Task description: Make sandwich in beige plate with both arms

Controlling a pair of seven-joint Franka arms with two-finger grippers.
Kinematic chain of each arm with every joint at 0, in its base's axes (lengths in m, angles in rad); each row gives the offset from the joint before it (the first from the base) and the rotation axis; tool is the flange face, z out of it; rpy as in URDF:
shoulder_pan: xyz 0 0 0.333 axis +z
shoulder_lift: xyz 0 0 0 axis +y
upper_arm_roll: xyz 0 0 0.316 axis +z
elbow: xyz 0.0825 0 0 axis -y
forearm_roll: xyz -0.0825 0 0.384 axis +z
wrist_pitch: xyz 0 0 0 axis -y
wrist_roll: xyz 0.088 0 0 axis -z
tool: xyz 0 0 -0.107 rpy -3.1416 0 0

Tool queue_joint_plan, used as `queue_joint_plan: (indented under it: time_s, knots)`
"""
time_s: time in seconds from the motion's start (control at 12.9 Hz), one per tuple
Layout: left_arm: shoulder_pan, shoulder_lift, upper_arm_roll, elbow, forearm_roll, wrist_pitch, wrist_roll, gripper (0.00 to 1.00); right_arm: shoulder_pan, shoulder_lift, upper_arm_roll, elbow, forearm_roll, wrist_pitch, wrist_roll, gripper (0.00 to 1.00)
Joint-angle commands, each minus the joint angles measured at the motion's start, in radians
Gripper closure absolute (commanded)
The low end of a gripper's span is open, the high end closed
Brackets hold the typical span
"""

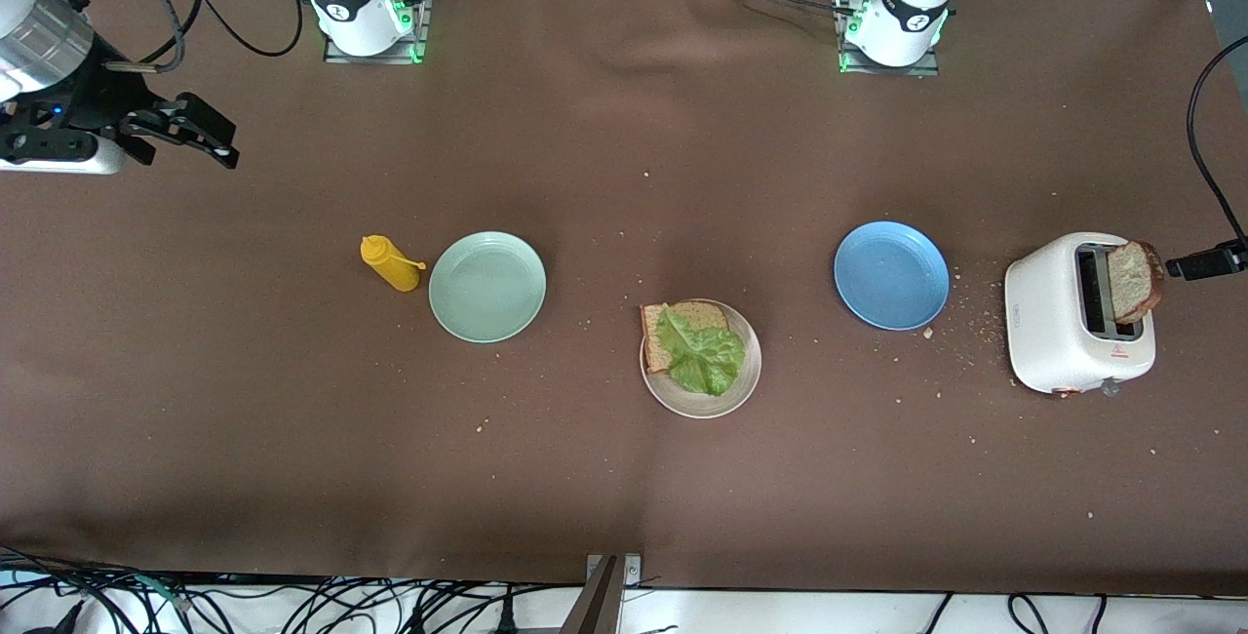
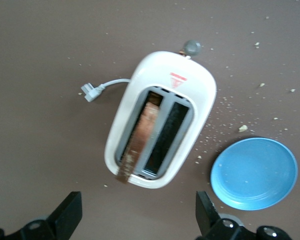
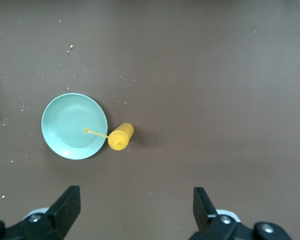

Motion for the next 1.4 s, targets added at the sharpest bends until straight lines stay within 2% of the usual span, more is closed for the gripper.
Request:
queue_joint_plan:
  time_s: [0.0,0.47,0.85,1.32]
  knots:
    - [0.06,-0.017,-0.014,-0.097,0.033,0.104,0.075,0.0,-0.005,0.009,-0.035,0.008,-0.014,0.01,-0.067,0.0]
    - [0.082,-0.123,-0.014,-0.321,0.025,0.249,0.081,0.0,0.001,0.022,-0.045,0.013,-0.011,-0.027,-0.058,0.0]
    - [0.088,-0.122,-0.016,-0.363,0.01,0.276,0.072,0.0,0.0,0.022,-0.048,0.011,-0.007,-0.028,-0.068,0.0]
    - [0.079,-0.073,-0.017,-0.36,-0.032,0.283,0.081,0.0,0.0,0.023,-0.051,0.008,-0.004,-0.036,-0.063,0.0]
